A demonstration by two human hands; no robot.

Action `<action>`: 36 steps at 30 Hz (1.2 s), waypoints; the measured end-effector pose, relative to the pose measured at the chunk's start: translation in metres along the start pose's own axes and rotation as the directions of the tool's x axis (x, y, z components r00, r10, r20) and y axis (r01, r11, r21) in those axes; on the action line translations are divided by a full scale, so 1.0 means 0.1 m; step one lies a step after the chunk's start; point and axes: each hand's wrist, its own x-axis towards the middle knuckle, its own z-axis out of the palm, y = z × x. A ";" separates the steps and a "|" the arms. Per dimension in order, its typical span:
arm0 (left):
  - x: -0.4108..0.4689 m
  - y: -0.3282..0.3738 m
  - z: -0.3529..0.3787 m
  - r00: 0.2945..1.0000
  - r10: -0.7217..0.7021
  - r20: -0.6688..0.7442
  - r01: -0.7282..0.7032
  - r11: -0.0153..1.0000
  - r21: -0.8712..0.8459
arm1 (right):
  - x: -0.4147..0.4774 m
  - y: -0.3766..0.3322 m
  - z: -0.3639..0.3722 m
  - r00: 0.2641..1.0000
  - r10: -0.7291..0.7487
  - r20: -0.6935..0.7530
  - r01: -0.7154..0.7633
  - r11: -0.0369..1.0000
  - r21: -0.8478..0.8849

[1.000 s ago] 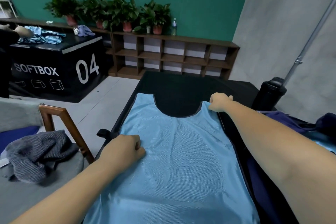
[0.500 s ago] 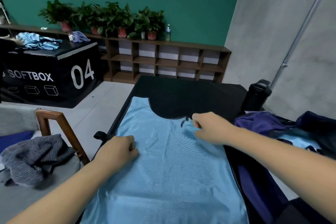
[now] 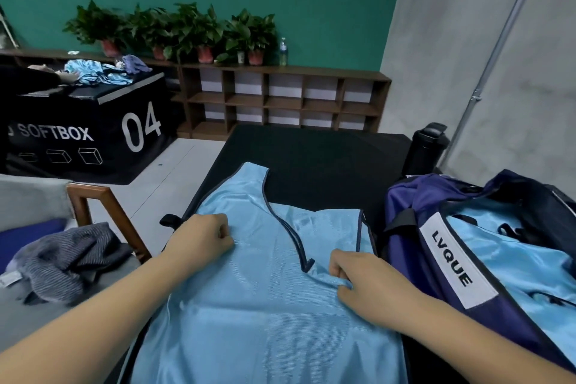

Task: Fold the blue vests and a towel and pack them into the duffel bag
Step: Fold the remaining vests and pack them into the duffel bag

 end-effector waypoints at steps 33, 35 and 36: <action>2.45 0.41 0.28 0.971 0.237 -0.025 -0.211 0.902 0.376 | 0.14 0.15 0.03 0.989 -0.086 0.121 0.082 0.996 0.039; 2.36 0.41 0.15 0.965 0.259 -0.044 -0.232 0.918 0.321 | 0.14 0.15 0.03 0.989 -0.086 0.120 0.082 0.996 0.036; 2.31 0.41 0.07 0.961 0.270 -0.054 -0.242 0.921 0.305 | 0.13 0.15 0.03 0.989 -0.084 0.119 0.081 0.996 0.033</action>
